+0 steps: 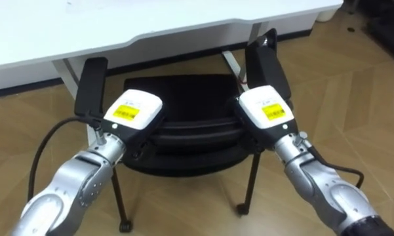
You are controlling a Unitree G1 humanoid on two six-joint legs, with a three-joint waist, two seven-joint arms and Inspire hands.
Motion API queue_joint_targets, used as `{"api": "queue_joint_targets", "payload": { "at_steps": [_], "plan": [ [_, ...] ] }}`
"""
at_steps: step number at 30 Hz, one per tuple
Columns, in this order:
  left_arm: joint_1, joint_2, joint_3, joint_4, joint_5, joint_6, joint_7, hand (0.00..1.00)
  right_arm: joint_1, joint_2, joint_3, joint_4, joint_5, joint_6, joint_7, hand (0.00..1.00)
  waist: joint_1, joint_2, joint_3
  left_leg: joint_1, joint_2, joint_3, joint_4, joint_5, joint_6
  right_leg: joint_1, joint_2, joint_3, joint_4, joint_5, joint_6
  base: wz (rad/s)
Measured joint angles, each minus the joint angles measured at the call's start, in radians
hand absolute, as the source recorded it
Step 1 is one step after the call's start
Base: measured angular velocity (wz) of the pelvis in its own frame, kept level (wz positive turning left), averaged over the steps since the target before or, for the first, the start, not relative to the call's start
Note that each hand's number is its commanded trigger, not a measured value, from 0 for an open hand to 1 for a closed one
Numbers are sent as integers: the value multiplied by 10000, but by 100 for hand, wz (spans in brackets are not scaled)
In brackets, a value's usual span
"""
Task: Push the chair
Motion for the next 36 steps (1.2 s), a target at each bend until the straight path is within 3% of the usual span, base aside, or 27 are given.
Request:
{"api": "queue_joint_targets", "payload": {
  "at_steps": [6, 12, 15, 19, 23, 27, 31, 36],
  "plan": [
    [1, -76, -1, 23, 0, 5, 62, 100, 177, -224, 63, -707, 118, 200, 749, 100, -67, -6, -8, 2, -19, -353, -54, 93, -159, 255, 75, -149, -172, -205, 41, 18],
    [1, -56, -21, 130, 0, -5, 102, 100, 241, -306, 85, -930, 167, 201, 1118, 100, -207, -23, -19, 34, -22, -799, -73, 200, -340, 396, 92, -573, 106, -554, -139, 22],
    [-10, -133, -28, 281, 0, -5, 113, 100, 242, -344, 94, -930, 226, 208, 1248, 100, -202, -45, -22, 41, -57, -936, 164, 183, -449, 354, 63, -632, 725, -940, -257, 18],
    [-162, -244, -57, 477, 9, -23, 101, 100, 239, -393, 50, -930, 365, 227, 1462, 100, -403, -49, -18, -359, 15, -1381, 976, 67, -648, 377, 67, -1174, 1525, -1606, -436, 40],
    [-129, -319, -91, 646, -15, -121, 224, 100, 245, -486, -3, -1021, 378, 178, 1788, 100, -611, -51, -21, -342, -28, -1388, 1108, 51, -767, 213, -118, -1359, 2217, -2100, -555, 26],
    [-56, -314, -157, 645, -40, -191, 234, 100, 432, -567, -3, -1335, 345, 215, 1969, 100, -491, -71, -31, -159, -131, -1382, 656, 239, -886, 195, -196, -1343, 2276, -2148, -617, 0],
    [124, -246, -135, 479, -146, -332, 297, 100, 615, -911, -26, -1907, 227, 183, 2267, 100, -273, -77, -57, 31, -217, -1159, 299, 392, -888, 168, -294, -1138, 2234, -2134, -634, -12],
    [126, -187, -128, 33, -101, -405, -161, 100, 1164, -1170, -339, -2858, 176, 267, 2824, 100, -20, -237, -152, 183, -327, -1114, -159, 474, -894, 258, -311, -1111, 1812, -2029, -566, -1]
  ]
}}
